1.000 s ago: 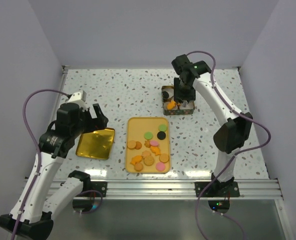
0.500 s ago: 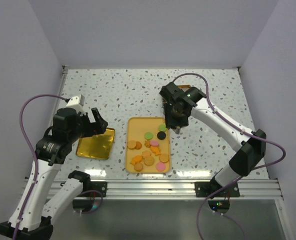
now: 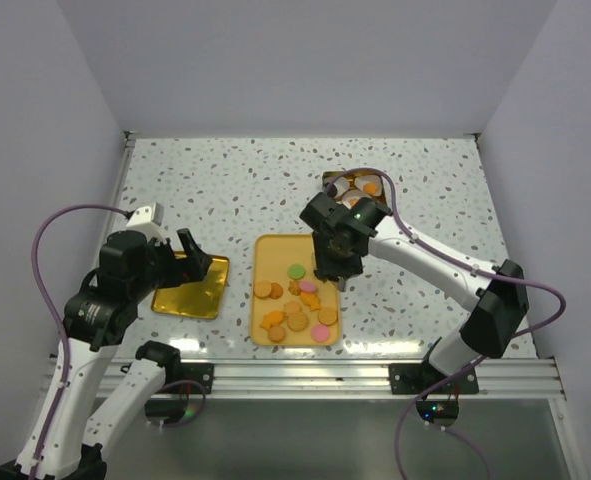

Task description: Pack the cookies

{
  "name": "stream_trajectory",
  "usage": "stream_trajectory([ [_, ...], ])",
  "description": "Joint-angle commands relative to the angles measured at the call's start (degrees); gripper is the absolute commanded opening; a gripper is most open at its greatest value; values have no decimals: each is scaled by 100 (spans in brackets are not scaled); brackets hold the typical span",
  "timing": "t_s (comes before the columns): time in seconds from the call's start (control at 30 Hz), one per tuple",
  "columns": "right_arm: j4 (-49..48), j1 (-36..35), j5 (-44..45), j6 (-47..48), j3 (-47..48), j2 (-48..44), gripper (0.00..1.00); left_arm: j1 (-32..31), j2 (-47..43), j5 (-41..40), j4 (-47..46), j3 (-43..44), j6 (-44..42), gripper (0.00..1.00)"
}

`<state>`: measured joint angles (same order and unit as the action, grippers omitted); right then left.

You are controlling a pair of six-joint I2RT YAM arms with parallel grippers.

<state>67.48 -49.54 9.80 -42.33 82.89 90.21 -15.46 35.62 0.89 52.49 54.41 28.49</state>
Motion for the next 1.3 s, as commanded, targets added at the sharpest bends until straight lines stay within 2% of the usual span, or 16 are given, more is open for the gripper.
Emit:
stream_trajectory([
  [0.0,-139,-65,83,-188,-19,-180,49,-27,-90,8,156,-1,78,96],
  [0.6,54,-311,171,-197,-133,5,49,-27,-64,17,95,-97,113,96],
  [0.97,204,-320,224,-21,148,356,42,-27,147,8,-151,-124,87,96],
  [1.13,344,-320,311,58,657,550,42,-27,200,-62,-239,-141,69,96],
  [1.27,686,-311,426,198,1525,804,41,-27,305,-62,-353,-185,60,96],
])
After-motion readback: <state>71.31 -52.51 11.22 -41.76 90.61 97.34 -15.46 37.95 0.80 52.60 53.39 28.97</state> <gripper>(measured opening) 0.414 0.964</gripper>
